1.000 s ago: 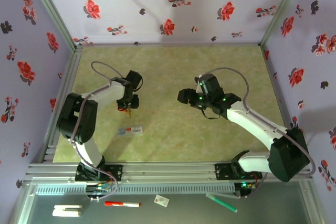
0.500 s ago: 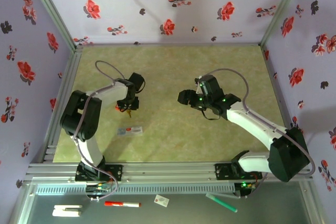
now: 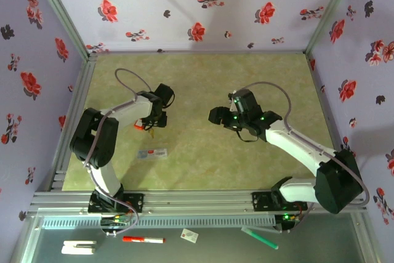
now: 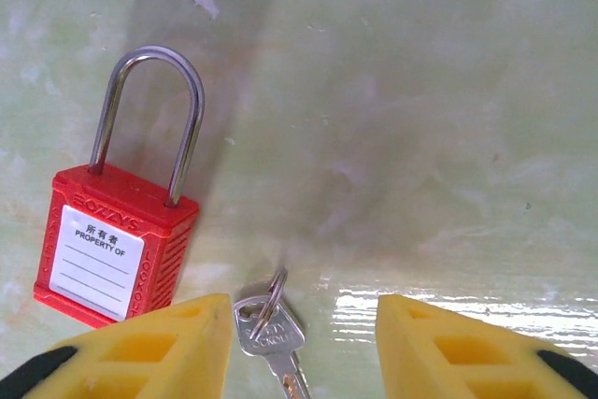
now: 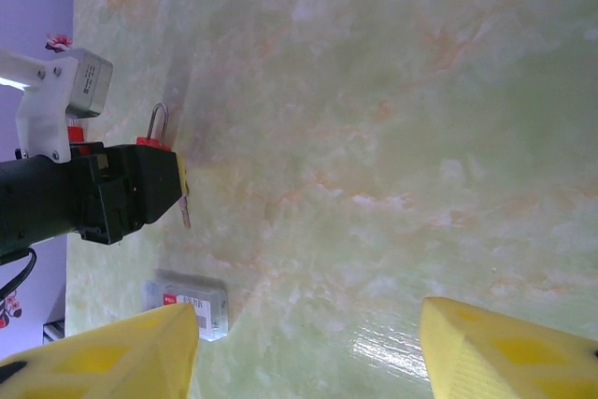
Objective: Unlock with the key
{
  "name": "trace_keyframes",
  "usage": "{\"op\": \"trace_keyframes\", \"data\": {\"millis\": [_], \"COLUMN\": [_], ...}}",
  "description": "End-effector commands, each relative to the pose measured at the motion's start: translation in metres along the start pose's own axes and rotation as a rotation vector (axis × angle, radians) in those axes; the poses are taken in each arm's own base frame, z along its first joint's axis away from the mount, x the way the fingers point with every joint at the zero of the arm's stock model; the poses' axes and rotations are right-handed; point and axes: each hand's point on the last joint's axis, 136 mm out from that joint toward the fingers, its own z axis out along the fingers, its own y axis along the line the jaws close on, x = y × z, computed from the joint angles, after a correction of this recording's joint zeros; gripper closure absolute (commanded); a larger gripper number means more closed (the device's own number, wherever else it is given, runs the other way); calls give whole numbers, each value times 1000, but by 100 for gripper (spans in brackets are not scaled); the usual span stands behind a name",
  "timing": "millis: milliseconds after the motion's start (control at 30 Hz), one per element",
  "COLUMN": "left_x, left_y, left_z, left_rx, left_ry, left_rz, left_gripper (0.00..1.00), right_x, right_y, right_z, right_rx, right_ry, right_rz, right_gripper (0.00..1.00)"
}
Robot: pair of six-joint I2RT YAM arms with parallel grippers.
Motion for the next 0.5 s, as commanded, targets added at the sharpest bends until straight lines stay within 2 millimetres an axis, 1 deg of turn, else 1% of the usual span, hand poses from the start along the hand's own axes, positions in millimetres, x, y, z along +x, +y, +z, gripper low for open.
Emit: {"op": "trace_keyframes", "data": {"millis": [0, 267, 467], "left_x": [4, 11, 12], "left_y": [6, 12, 18], "left_z": [5, 12, 18], "left_rx": [-45, -75, -94], "left_ry": [33, 52, 59], "left_rz": [2, 9, 14], "left_gripper": [57, 61, 69], "right_x": [0, 2, 2], "right_y": [2, 1, 2], "right_z": [-8, -11, -11], "right_rx": [-12, -10, -13], "right_ry": [-24, -29, -28], "right_rz": [-6, -7, -4], "right_gripper": [36, 36, 36]}}
